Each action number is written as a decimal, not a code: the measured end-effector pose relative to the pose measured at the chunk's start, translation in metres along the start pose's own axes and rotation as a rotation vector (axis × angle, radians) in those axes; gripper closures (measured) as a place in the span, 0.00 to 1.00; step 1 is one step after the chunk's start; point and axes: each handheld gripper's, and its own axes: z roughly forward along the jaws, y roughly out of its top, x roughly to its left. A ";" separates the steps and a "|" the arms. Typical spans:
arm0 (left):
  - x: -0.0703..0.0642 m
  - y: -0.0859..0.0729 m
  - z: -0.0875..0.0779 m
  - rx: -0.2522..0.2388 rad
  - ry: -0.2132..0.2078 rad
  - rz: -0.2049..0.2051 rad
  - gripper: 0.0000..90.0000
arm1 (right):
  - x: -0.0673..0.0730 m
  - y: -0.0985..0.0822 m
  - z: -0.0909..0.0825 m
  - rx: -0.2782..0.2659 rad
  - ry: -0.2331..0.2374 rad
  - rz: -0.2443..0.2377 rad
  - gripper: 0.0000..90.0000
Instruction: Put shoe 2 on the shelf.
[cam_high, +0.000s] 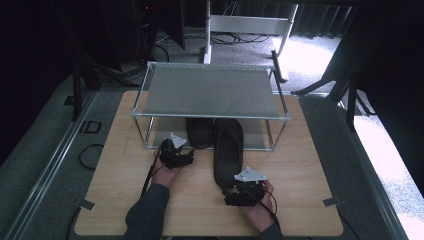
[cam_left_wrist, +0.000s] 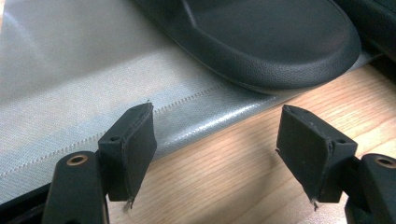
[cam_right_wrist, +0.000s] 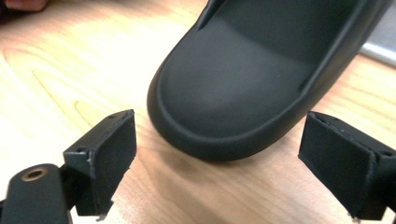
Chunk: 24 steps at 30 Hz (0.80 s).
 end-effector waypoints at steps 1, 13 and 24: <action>0.000 0.000 0.000 0.000 0.001 0.001 0.32 | 0.001 0.000 0.001 0.001 -0.001 -0.001 0.12; 0.000 0.000 0.000 0.002 0.000 0.002 0.32 | -0.001 -0.003 0.015 0.055 -0.030 0.021 0.14; 0.000 0.000 0.000 0.001 0.001 0.000 0.32 | -0.011 0.002 0.013 0.021 -0.040 0.035 0.24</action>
